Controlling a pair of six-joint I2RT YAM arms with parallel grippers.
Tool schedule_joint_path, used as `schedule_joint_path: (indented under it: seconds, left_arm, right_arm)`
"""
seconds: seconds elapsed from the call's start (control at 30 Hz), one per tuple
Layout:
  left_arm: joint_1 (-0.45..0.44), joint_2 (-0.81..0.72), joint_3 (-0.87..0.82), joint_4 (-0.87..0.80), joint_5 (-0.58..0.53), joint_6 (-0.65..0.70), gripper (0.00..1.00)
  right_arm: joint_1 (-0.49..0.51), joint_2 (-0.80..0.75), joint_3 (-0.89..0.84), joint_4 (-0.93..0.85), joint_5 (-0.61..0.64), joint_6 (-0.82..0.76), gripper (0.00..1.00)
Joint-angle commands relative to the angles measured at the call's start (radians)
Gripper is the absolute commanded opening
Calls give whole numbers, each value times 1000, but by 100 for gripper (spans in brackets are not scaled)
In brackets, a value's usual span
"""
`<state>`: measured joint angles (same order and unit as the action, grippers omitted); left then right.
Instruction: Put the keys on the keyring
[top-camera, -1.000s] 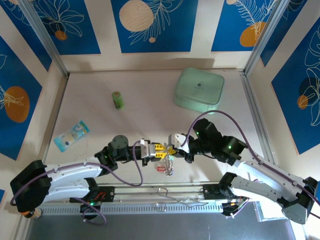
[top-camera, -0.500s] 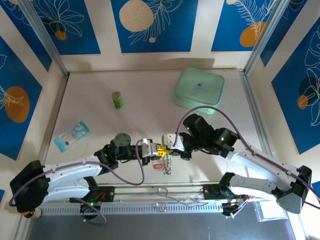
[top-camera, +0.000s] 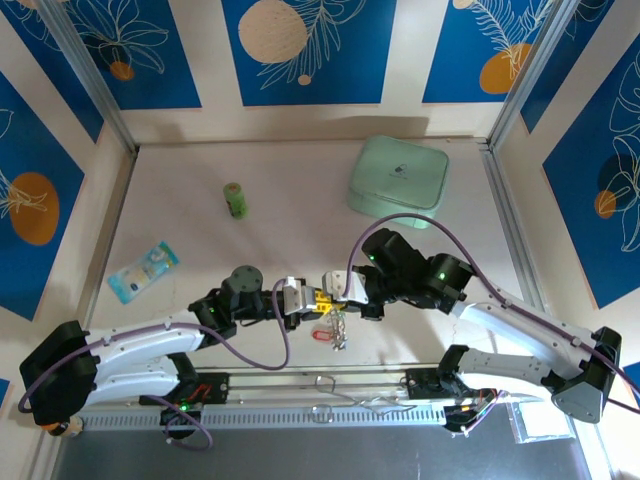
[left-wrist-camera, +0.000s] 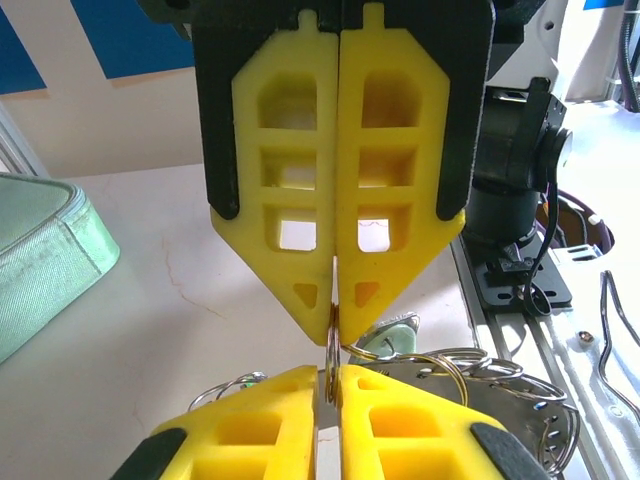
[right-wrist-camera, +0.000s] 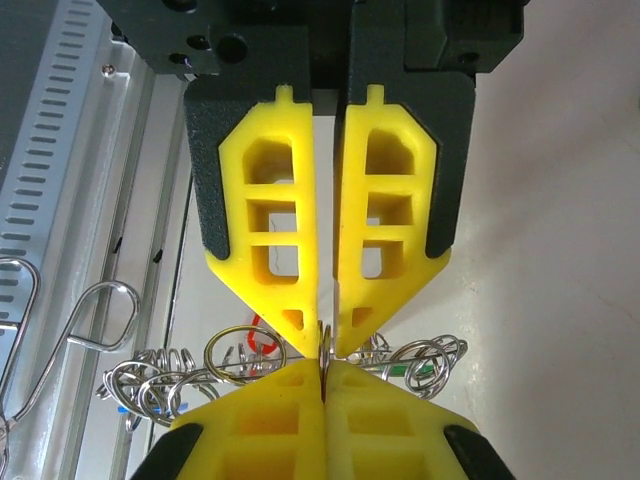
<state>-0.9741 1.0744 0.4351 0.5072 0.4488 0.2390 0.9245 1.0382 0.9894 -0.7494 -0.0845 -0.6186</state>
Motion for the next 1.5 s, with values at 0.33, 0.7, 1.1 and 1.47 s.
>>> schedule_joint_path:
  seconds: [0.33,0.7,1.1,1.47]
  left_arm:
    - [-10,12,21,77,25,-18,12]
    - [-9,-3,33,48,26,-4,0]
    - [-9,-23,7,101,12,-19,0]
    - [-10,-21,-2,130,11,-32,0]
  right_arm:
    - [-17,-35,-6,76,-113,69,0]
    - [-12,-26,-2,41,-81,51,0]
    - [-102,-228,-210,143,-152,239,39]
    - [-102,-196,-246,206,-165,246,33]
